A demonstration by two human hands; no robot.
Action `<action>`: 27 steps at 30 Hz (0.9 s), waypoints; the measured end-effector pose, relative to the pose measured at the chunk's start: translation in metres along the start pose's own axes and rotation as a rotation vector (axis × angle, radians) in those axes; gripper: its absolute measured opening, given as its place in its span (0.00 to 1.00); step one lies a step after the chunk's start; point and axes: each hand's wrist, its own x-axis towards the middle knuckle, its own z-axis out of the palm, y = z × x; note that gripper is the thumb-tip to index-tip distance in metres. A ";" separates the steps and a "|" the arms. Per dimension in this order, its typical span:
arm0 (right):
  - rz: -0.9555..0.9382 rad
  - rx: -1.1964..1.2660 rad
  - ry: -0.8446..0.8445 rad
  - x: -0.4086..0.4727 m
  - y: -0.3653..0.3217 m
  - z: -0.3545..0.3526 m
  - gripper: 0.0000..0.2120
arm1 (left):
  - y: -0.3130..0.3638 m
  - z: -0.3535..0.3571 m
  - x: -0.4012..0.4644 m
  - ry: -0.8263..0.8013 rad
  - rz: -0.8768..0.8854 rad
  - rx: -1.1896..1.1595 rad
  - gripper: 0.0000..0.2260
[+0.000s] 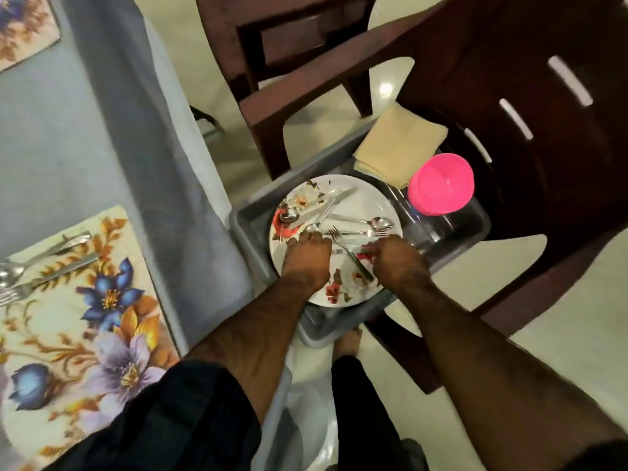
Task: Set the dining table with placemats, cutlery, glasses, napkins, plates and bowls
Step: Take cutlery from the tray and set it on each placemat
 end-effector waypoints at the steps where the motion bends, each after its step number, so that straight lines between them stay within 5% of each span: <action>1: 0.008 0.023 0.017 0.003 0.001 0.002 0.16 | 0.001 0.003 0.003 0.017 0.001 0.017 0.21; 7: -0.005 0.126 -0.016 0.009 -0.006 0.023 0.14 | 0.001 0.009 0.017 0.016 0.008 0.006 0.19; 17: 0.131 0.203 -0.025 0.019 -0.007 0.027 0.08 | 0.001 0.016 0.015 0.059 0.016 -0.069 0.30; 23: 0.082 0.229 -0.001 0.028 -0.007 0.034 0.09 | 0.005 0.018 0.020 0.044 -0.082 -0.168 0.15; 27: 0.076 0.144 -0.012 0.035 -0.023 0.044 0.08 | 0.007 0.018 0.020 0.020 -0.065 -0.147 0.17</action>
